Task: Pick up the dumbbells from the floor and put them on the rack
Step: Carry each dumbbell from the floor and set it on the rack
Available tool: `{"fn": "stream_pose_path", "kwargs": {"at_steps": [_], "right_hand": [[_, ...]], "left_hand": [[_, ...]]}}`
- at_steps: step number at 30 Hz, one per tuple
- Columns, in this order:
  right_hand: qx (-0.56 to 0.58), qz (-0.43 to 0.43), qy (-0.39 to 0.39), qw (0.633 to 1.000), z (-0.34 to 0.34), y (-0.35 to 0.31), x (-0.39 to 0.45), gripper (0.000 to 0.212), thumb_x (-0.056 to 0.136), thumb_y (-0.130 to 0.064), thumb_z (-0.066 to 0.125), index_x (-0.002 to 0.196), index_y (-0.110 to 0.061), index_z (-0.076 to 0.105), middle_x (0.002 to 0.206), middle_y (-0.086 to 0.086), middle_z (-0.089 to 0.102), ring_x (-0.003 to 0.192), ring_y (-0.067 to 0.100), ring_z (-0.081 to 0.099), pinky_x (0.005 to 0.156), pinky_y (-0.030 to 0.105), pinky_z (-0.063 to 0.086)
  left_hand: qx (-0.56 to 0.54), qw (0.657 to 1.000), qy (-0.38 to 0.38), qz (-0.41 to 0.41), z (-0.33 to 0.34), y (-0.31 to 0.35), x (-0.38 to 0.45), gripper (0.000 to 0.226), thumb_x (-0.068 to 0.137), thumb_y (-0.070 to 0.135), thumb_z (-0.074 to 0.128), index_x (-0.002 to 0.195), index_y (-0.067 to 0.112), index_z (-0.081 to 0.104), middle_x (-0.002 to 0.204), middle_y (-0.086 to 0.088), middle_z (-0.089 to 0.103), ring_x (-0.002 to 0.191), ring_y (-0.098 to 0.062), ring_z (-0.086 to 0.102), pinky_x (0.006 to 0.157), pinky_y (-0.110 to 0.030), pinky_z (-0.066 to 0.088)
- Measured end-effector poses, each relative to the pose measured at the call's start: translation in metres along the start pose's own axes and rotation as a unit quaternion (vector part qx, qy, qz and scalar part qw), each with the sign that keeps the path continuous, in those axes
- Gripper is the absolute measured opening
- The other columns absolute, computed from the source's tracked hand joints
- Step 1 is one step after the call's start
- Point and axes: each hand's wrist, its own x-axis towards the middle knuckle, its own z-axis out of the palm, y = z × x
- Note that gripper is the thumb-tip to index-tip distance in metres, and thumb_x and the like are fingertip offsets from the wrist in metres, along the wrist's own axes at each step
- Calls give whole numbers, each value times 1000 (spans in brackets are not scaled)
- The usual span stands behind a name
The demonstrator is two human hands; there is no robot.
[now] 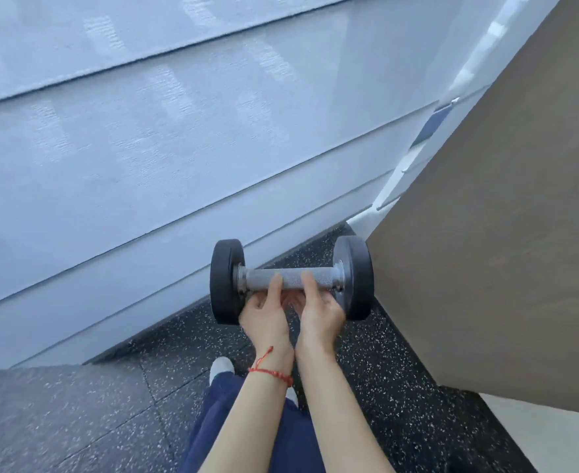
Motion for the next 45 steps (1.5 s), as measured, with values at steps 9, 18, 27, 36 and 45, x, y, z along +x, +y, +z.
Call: {"fn": "stream_pose_path", "kwargs": {"at_steps": [9,18,27,36,45], "right_hand": [[-93,26,-90,991,32,43,-47,20,77,-22,73,61,-11,68,75,9,72,84,30,68,81,44,55],[-162,37,-170,971,78,100,-129,16,79,-23,71,68,-11,67,84,11,72,88,30,68,87,44,54],[-184,66,-241,951,131,180,-240,12,78,-16,71,68,-10,68,86,15,72,94,35,67,90,49,52],[-251,86,-348,899,186,247,-352,16,82,-18,68,69,-9,66,81,11,70,84,27,66,83,39,54],[-311,107,-444,834,254,305,-427,11,84,-14,66,77,-5,66,83,13,70,79,22,67,75,27,57]], "left_hand": [[-37,994,97,26,-72,21,12,22,72,31,74,62,13,66,76,-11,71,86,-29,69,87,-49,54],[-93,981,167,40,-176,58,23,21,74,29,73,60,15,64,72,-7,69,81,-27,68,86,-48,54],[-185,957,217,58,-314,93,42,16,75,25,73,70,11,67,85,-15,72,89,-29,69,88,-49,54],[-273,909,305,83,-443,137,52,16,78,23,71,74,8,67,86,-15,72,89,-30,68,86,-46,55],[-396,827,382,118,-536,190,78,10,82,13,67,76,6,64,80,-10,68,80,-25,67,69,-24,58]]}}
